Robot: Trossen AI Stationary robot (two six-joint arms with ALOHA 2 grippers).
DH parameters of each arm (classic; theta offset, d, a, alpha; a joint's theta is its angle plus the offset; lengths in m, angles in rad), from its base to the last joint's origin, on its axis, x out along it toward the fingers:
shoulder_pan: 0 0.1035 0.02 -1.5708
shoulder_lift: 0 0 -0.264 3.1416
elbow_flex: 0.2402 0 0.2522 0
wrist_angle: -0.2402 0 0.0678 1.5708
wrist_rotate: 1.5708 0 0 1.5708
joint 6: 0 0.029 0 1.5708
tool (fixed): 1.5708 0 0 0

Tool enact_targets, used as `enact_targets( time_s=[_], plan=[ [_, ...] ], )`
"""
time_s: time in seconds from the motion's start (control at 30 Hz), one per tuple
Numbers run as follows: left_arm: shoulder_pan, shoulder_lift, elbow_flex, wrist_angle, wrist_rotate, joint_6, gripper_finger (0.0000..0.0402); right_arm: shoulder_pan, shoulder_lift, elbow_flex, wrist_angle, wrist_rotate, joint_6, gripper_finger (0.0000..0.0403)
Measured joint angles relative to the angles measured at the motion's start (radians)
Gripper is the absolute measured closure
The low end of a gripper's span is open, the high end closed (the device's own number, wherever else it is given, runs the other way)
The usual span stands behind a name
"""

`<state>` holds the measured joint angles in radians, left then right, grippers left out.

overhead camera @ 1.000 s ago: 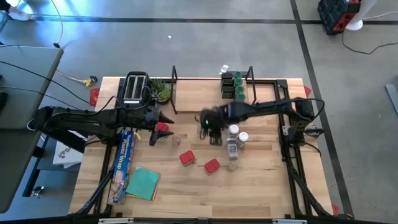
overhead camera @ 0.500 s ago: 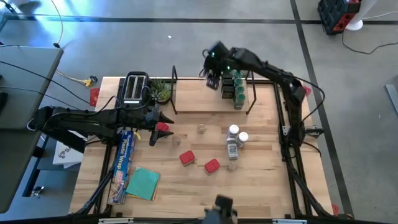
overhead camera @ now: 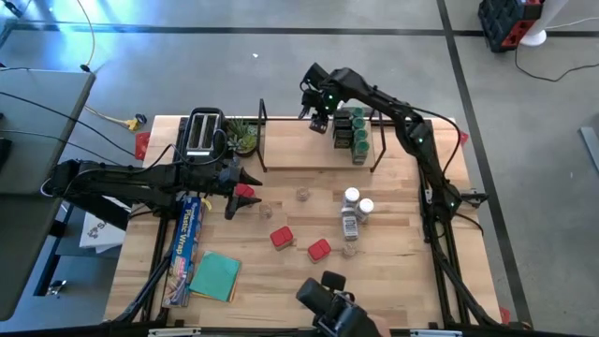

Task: Shelf spices
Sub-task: Put the right brown seasoning bottle on the shelf

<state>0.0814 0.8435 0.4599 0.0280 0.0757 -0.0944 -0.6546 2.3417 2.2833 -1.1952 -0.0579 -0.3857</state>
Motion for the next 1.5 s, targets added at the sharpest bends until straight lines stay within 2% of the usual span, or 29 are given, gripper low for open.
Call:
enact_targets(
  time_s=[0.4,0.83,1.13,1.33,1.5],
  plan=[
    [0.0,0.0,0.0,0.0,0.001,0.0,0.0147,-0.004,0.0,-0.055,0.067,0.009,0.013,0.0217],
    [0.0,0.0,0.0,-0.004,0.002,0.0,0.0147,-0.008,0.022,-0.056,0.032,0.0,0.001,0.021],
    [0.0,0.0,0.0,-0.005,0.003,-0.002,0.0147,-0.02,0.028,-0.056,0.023,-0.023,0.007,0.0173],
    [0.0,0.0,0.0,-0.005,0.004,-0.002,0.0147,-0.02,0.028,-0.056,0.028,0.08,0.01,0.0169],
    [0.0,0.0,0.0,-0.005,0.004,-0.001,0.0147,-0.02,0.028,-0.056,0.032,0.084,0.01,0.0169]
  ],
)
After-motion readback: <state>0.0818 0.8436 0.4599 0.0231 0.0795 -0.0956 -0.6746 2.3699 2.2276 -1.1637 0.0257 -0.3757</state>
